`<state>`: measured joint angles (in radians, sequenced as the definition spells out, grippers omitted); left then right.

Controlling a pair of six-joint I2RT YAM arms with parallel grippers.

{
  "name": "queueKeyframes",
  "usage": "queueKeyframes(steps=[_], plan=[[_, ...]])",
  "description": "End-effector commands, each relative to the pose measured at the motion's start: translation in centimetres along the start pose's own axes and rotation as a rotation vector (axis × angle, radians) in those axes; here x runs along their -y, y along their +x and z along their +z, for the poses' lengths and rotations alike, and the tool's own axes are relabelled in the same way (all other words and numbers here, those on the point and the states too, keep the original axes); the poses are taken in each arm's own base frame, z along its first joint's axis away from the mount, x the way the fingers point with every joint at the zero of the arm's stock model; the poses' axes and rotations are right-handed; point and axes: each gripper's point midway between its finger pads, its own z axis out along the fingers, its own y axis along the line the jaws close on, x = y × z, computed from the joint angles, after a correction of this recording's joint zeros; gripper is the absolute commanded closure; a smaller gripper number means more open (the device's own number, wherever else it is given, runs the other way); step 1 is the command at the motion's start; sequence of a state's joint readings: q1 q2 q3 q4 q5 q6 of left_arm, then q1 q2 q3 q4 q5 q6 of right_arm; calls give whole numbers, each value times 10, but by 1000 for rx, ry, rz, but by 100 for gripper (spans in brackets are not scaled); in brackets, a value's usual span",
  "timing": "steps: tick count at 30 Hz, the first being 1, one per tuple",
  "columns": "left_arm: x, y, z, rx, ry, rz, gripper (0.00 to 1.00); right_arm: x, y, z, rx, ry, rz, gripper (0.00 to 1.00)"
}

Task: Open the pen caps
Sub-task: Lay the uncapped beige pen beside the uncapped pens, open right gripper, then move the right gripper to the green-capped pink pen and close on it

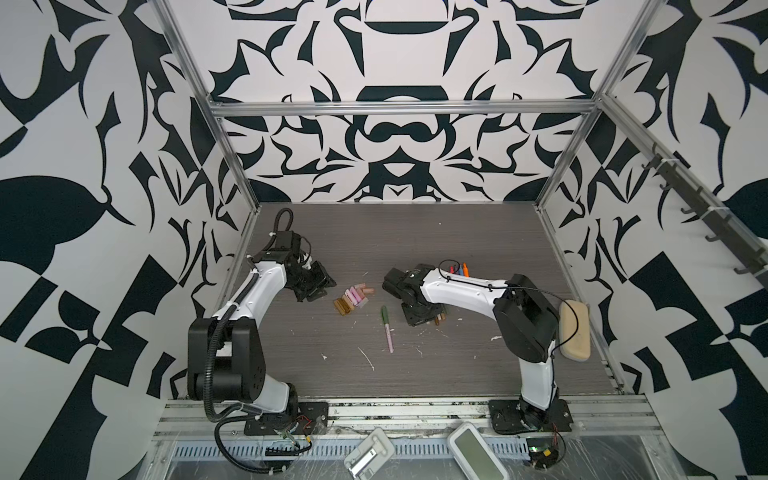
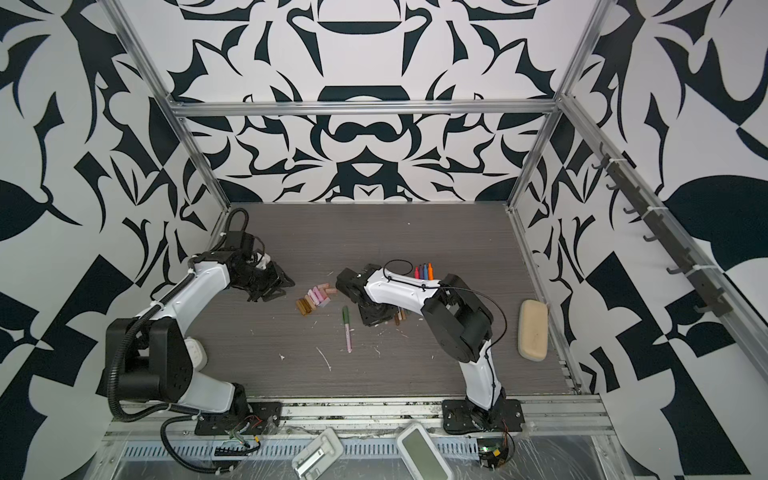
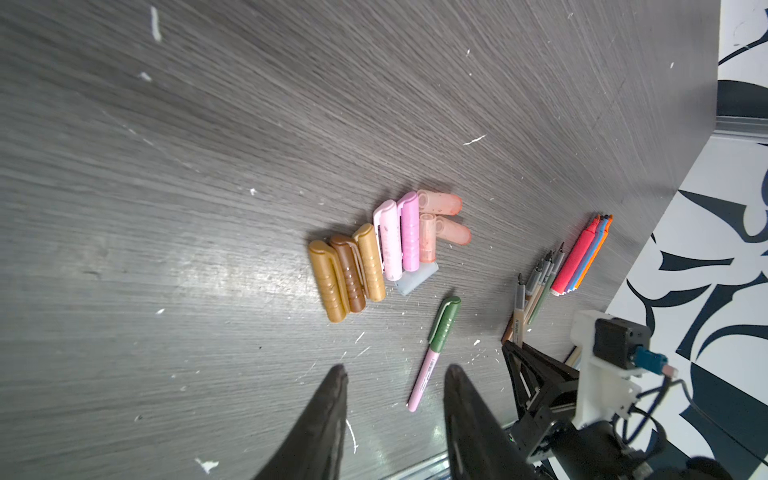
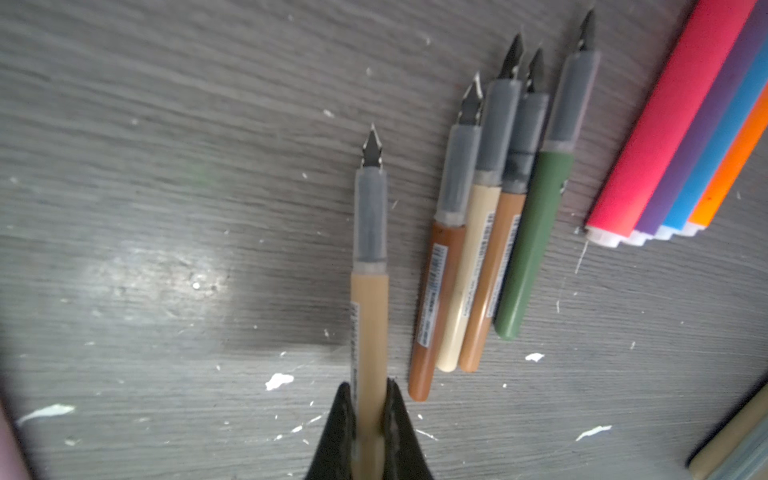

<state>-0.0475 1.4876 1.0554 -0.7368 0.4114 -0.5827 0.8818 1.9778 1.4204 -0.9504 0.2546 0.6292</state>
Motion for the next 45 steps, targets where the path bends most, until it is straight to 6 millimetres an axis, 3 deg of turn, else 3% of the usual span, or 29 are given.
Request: queueKeyframes(steps=[1, 6, 10, 24, 31, 38, 45], plan=[[-2, 3, -4, -16, -10, -4, 58, 10, 3, -2, -6, 39, 20, 91], [-3, 3, -3, -21, -12, -5, 58, 14, 9, 2, -24, 62, 21, 84], [-4, 4, -2, -25, -13, -6, 58, 15, 11, 3, -30, 67, 19, 69], [-4, 3, -2, -23, -10, -6, 58, 10, -5, -22, 36, 37, 16, 71], [-6, 5, 1, -29, -7, -11, 58, -10, -4, -24, 32, -86, 23, 74], [-7, 6, 1, -28, -9, -10, 58, -27, 11, -32, 31, -256, 49, 85], [-6, 4, 2, -31, 1, -14, 58, -67, 14, -60, 67, -528, 45, 75]])
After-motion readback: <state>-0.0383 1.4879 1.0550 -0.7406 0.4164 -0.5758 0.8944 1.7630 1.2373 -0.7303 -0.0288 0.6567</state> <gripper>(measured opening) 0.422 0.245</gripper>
